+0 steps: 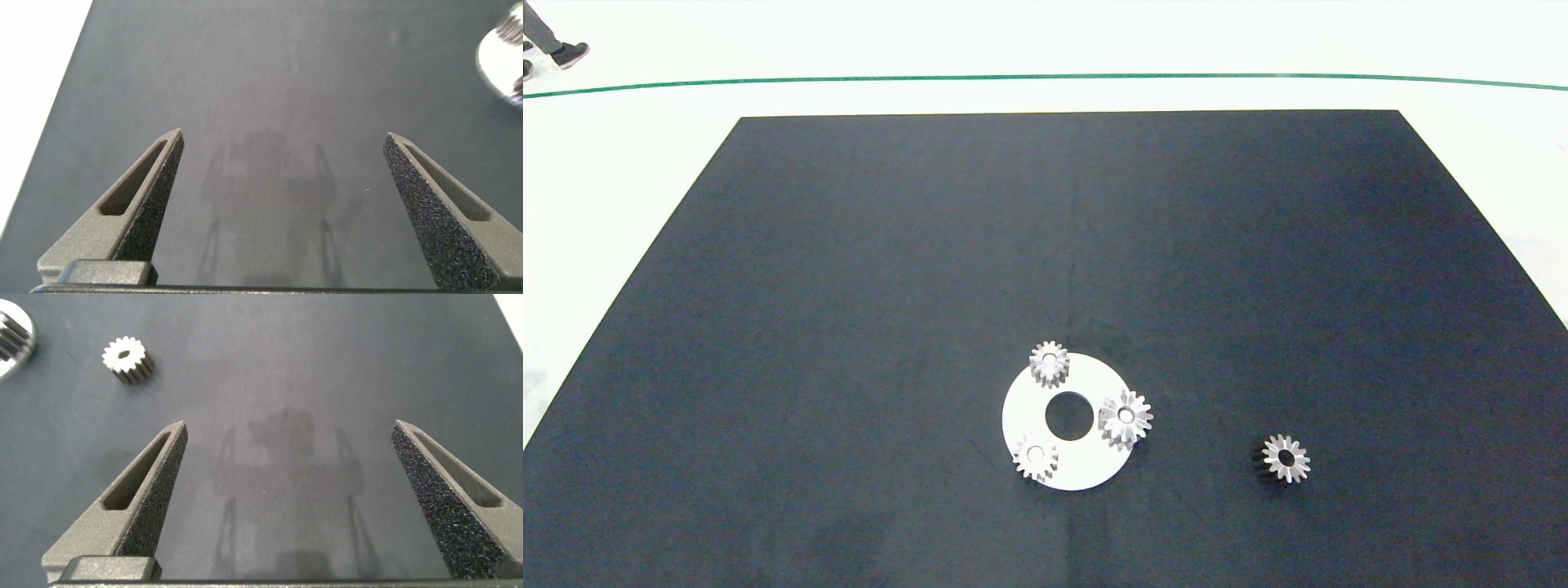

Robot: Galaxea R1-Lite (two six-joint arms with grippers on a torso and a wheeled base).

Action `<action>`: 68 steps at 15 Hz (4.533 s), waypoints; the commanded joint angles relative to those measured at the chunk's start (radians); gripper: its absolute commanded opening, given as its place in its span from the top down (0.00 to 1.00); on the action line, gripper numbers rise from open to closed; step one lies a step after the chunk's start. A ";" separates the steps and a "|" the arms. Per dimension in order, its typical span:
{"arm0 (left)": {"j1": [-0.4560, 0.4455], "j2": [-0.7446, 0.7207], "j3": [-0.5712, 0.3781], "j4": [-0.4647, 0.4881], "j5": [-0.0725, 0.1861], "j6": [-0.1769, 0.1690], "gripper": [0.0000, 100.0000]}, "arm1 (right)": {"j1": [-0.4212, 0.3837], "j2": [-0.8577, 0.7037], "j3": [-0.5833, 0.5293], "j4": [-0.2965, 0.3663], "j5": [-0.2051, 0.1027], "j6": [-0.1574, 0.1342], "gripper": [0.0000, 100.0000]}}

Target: Remove an incorrectly installed larger gear and replace it with the correct smaller gear

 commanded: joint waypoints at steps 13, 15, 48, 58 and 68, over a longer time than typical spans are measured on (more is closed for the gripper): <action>-0.009 1.016 -1.265 0.804 0.025 0.032 0.00 | 0.280 1.055 -0.946 0.309 0.010 -0.259 0.00; -0.010 1.001 -1.263 0.830 0.025 0.032 0.00 | 0.409 1.128 -1.026 0.385 -0.001 -0.261 0.00; -0.027 0.876 -1.234 0.821 0.054 0.094 0.00 | 0.835 1.809 -1.327 0.349 -0.243 -0.218 0.00; -0.027 0.859 -1.228 0.817 0.054 0.107 0.00 | 0.828 1.855 -1.325 0.316 -0.242 -0.218 0.15; -0.027 0.853 -1.226 0.817 0.054 0.121 0.00 | 0.828 1.857 -1.311 0.316 -0.242 -0.218 0.35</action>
